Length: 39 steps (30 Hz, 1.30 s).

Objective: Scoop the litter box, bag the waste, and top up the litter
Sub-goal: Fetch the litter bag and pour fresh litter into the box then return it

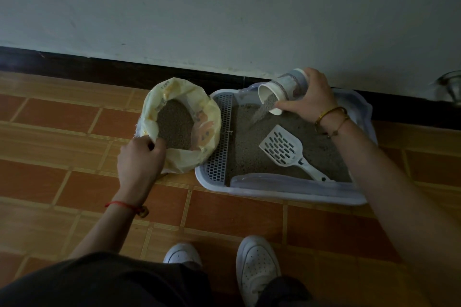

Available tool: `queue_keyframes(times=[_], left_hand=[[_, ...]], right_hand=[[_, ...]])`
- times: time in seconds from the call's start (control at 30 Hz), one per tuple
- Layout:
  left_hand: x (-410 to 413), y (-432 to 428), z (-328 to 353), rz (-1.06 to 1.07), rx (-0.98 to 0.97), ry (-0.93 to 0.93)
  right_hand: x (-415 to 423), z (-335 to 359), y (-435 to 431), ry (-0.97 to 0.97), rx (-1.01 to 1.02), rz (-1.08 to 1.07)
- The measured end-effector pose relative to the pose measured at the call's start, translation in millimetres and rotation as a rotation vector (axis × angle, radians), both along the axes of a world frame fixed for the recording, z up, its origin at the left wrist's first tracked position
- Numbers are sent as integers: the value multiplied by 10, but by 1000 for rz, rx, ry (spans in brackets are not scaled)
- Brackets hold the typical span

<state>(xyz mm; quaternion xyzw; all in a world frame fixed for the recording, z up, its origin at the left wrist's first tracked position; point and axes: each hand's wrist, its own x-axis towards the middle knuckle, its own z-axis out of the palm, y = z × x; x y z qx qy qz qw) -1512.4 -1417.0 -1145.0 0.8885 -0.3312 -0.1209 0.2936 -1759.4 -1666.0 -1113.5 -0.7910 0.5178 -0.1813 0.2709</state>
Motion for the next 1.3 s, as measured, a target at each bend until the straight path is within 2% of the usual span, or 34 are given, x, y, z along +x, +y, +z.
queue_keyframes(times=[0.13,0.5,0.67,0.77,0.9,1.07,1.17,1.3], left_hand=[[6,-2,-20,-9,-10,-8],[-60,-43,7,-4,26,-35],[-67,-54,26,7,46,-34],[-65,-43,36,2,42,-34],[-44,-25,35,-6,46,-34],[0,1,13,-10,51,-16],[-3,20,31,-14,42,-6],[-36,33,84,-10,42,-1]], right_hand=[[-117,-6,-4,129,-126,13],[-386,38,-2,302,-219,-43],[-339,-20,18,407,-380,45],[-256,-56,31,383,-409,84],[-55,0,105,144,-258,86],[316,139,230,-124,66,116],[551,172,309,-173,193,195],[856,130,490,-115,275,350]])
